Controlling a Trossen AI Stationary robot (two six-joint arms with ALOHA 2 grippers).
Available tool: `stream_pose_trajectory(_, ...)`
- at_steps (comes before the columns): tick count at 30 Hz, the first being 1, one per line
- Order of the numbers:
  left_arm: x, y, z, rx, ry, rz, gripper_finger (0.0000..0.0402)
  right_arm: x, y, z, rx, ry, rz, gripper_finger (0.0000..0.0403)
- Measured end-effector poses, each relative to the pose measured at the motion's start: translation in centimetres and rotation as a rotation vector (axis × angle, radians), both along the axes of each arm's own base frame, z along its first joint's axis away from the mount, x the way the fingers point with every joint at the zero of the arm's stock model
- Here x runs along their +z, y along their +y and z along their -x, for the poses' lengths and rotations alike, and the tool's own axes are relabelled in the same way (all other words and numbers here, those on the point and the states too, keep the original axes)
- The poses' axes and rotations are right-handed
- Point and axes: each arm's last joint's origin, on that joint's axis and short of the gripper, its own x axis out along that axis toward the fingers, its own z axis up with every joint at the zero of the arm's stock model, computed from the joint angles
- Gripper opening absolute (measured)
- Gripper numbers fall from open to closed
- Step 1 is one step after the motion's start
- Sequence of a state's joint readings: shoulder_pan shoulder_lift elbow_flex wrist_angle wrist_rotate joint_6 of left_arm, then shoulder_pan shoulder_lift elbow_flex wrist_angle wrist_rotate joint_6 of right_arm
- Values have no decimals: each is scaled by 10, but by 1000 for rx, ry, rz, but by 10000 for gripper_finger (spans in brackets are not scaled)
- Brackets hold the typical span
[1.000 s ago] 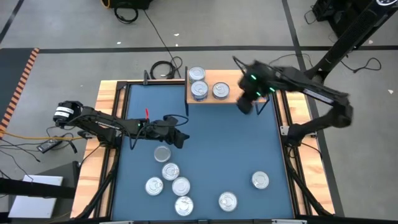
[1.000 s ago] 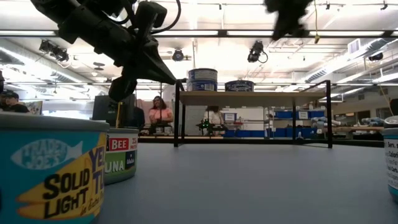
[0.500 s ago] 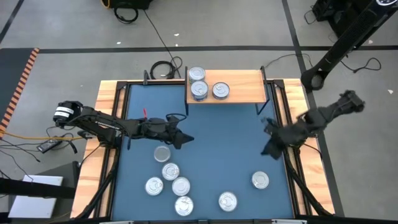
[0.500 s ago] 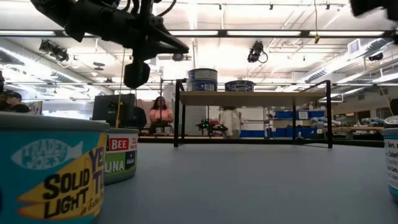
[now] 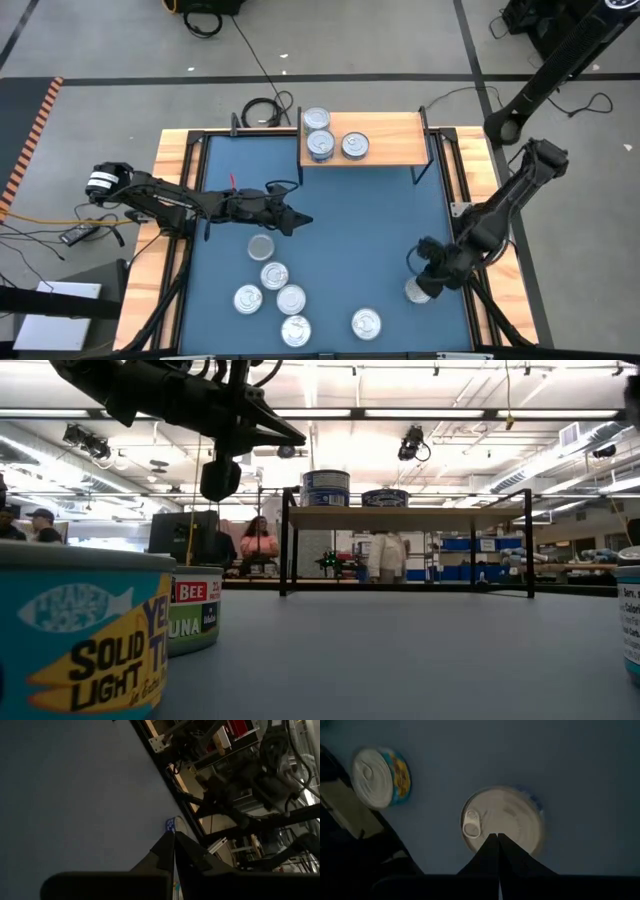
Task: Stack canned seafood by type on shelf
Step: Stack the blue tuna can on top of the blue tuna can on the shelf
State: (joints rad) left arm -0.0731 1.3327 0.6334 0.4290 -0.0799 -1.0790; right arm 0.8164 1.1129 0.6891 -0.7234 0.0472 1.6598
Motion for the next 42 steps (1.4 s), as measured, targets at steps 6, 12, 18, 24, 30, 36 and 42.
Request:
stream_pose_trajectory(6, 0, 0, 0, 0, 0, 0, 17, -27, 22, -14, 15, 53, 28, 0)
stream_pose_trajectory(12, 0, 0, 0, 0, 0, 2, 17, -44, 30, -24, 17, 74, 58, 0)
stream_pose_trajectory(18, 0, -1, 0, -6, 0, 8, 17, -48, 21, -46, 33, 22, 48, 0)
stream_pose_trajectory(24, 0, -8, 1, -30, 1, 8, 17, -48, -13, -73, 16, -48, 125, 0)
stream_pose_trajectory(30, 0, -13, 1, -43, 1, 6, 17, -45, -52, -105, -26, -194, 153, 0)
stream_pose_trajectory(36, 0, -18, 2, -31, 0, -1, 17, -31, -77, -131, -66, -430, 150, 0)
stream_pose_trajectory(42, -7, -25, -1, 17, 18, 72, 17, 12, -81, -135, -78, -608, 217, 0)
